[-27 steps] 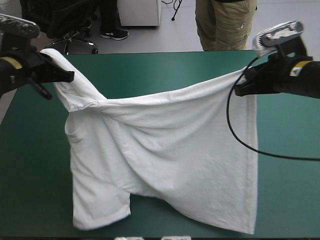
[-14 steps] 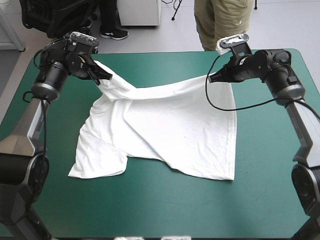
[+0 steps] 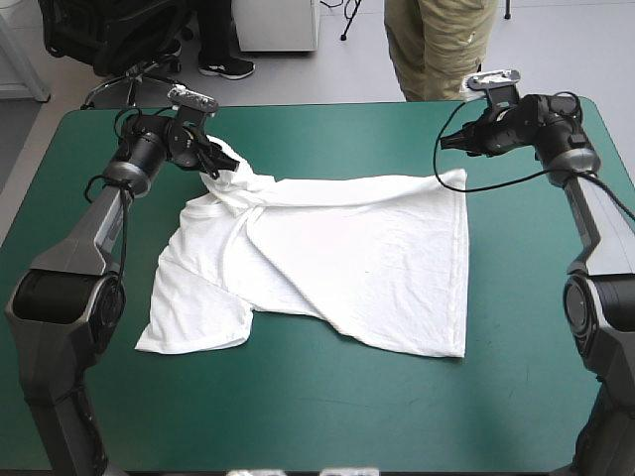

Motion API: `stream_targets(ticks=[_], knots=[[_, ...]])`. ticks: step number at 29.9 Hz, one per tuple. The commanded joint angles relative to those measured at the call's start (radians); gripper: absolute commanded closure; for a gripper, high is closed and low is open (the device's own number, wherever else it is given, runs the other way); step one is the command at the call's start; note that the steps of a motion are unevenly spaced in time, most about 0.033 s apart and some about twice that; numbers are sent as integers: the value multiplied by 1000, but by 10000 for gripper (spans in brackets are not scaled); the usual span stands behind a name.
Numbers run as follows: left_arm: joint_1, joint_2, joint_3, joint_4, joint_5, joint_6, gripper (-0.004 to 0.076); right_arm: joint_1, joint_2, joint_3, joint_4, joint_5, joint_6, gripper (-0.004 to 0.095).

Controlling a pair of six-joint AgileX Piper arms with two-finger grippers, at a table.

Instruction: Fold the cloth

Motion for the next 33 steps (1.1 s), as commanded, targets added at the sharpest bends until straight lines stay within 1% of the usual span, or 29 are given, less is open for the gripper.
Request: stream_targets(ticks=[1,2,4,6,8,9,11,13,15,17,20,23,26,30,33], knots=[[1,-62,-51,-8,-87,-37,209,-42,-50,-37,14,-106,-1,404],[1,-62,-57,-6,-81,-40,210,-52,-52,-46,15,-106,-1,404],[1,-69,-77,-2,-48,-40,213,-66,-54,-78,18,-66,0,404],[1,-78,-104,2,12,-40,213,-70,-54,-127,20,15,0,404],[1,-103,-129,7,89,-38,213,-70,-54,-187,15,122,-8,405],[1,-122,-132,7,131,-30,213,-70,-56,-217,30,172,-17,405],[1,-166,-132,7,205,-27,213,-70,-76,-255,72,236,-19,414],[1,-226,-117,7,250,-25,229,-70,-106,-276,116,284,-39,431],[1,-293,-83,7,267,-25,255,-70,-158,-274,168,326,-50,453],[1,-376,-19,15,265,-25,279,-70,-209,-274,191,376,-44,470],[1,-513,124,15,244,-45,285,-70,-276,-274,253,452,-49,491],[1,-641,286,15,202,-60,285,-68,-351,-246,294,461,-72,513],[1,-755,438,27,182,-94,285,-68,-427,-176,296,461,-72,517],[1,-876,625,96,179,-182,285,-68,-528,0,302,446,-84,517],[1,-938,755,141,166,-256,285,-68,-619,165,318,391,-98,517]])
